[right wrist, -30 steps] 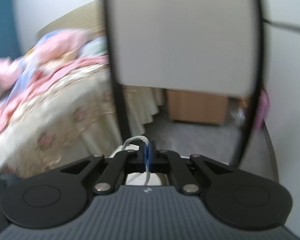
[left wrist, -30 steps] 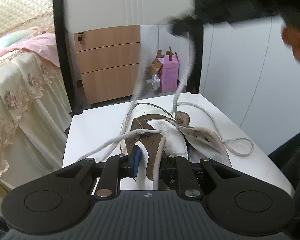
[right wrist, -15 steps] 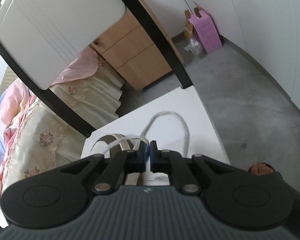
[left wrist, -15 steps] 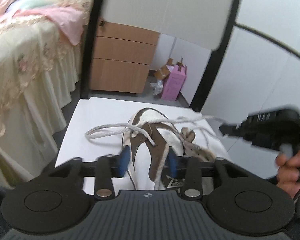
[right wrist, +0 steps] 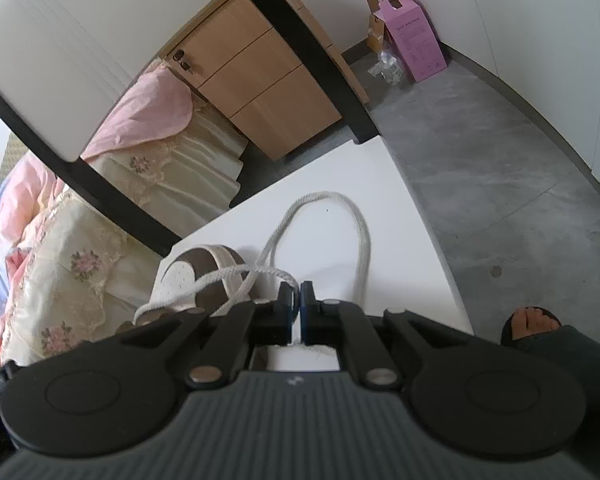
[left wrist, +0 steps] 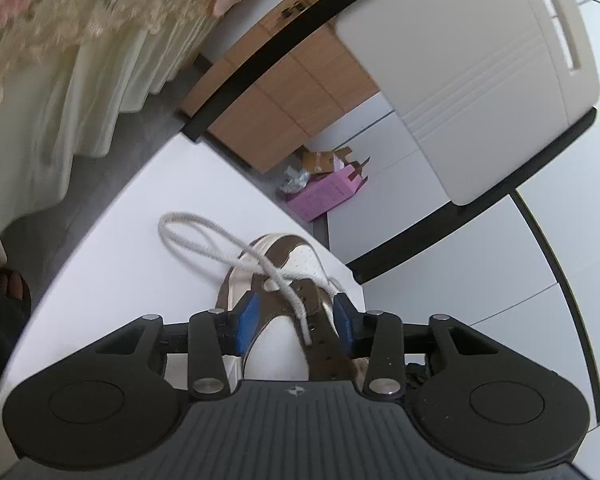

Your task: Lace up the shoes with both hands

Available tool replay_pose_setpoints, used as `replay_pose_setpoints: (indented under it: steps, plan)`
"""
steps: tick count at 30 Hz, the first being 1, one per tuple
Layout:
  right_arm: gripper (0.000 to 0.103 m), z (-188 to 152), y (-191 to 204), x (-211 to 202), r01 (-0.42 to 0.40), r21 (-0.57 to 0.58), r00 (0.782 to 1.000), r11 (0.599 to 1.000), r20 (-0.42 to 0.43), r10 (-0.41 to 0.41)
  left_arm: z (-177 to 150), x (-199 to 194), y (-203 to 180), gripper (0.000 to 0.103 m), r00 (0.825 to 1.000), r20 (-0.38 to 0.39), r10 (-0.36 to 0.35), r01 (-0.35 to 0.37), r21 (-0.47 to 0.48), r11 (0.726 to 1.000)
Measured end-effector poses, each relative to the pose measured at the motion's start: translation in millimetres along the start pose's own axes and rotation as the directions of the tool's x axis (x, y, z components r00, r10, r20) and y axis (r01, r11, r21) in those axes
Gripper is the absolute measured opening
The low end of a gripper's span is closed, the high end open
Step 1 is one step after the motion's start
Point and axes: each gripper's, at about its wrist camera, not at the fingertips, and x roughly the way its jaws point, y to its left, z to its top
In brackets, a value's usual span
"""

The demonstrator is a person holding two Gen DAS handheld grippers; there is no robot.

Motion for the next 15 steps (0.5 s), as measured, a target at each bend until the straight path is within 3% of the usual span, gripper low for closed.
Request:
replay_pose_setpoints:
  steps: [2,4,6,8,11,15]
  plan:
    - [0.008,1,-3,0,-0.002,0.021,1.000,1.000,0.004,0.001,1,4,1,0.043,1.000,-0.012,-0.007,0.007,-0.006,1.000]
    - [0.024,1,-4,-1,0.000,0.038,1.000,0.999,0.011,0.000,-1,7,2,0.035,1.000,-0.019,-0.013,0.013,0.002,1.000]
    - [0.032,2,-5,-3,0.000,0.044,1.000,0.999,0.023,-0.001,-3,8,2,0.028,1.000,-0.022,-0.019,0.019,0.011,1.000]
    - [0.033,2,-5,-5,-0.002,0.051,0.999,0.999,0.034,0.001,-3,8,2,0.013,0.999,-0.023,-0.024,0.024,0.012,1.000]
    - [0.034,2,-8,-8,-0.003,0.076,0.999,0.997,0.047,-0.001,-3,7,4,0.005,0.999,-0.025,-0.036,0.036,0.005,0.999]
    - [0.038,2,-11,-16,-0.011,0.114,0.996,0.993,0.087,0.001,-4,4,1,0.003,0.999,-0.019,-0.043,0.043,0.020,0.999]
